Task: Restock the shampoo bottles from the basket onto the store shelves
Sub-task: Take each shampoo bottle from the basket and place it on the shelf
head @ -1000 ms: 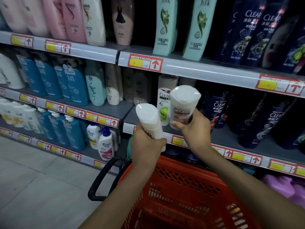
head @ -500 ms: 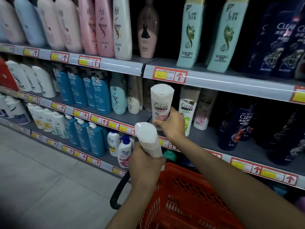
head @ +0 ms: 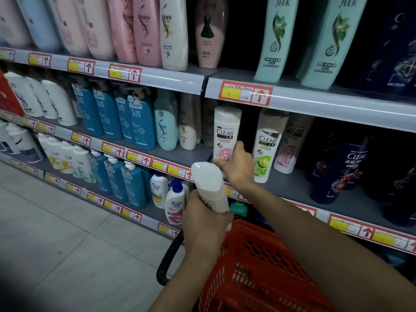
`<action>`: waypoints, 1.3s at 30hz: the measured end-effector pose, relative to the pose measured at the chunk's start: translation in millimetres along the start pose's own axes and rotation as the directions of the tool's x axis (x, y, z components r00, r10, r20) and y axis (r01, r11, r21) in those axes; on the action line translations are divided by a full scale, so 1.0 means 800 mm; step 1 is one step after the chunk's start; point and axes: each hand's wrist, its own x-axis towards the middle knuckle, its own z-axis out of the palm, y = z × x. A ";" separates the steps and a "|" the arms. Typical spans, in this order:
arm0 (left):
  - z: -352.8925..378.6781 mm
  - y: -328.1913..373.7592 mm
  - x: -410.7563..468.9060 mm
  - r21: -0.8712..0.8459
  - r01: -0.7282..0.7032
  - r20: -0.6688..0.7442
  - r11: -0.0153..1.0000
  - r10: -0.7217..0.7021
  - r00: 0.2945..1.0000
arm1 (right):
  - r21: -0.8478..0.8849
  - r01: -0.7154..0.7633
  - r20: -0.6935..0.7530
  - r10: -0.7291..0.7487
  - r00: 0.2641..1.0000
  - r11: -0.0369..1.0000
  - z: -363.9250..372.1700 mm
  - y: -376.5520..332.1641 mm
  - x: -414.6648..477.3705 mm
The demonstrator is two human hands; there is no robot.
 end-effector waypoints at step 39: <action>0.070 0.011 -0.029 -0.079 -0.050 0.197 0.996 0.065 0.978 | 0.220 -0.258 -0.120 0.288 0.950 0.941 -0.094 0.163 0.004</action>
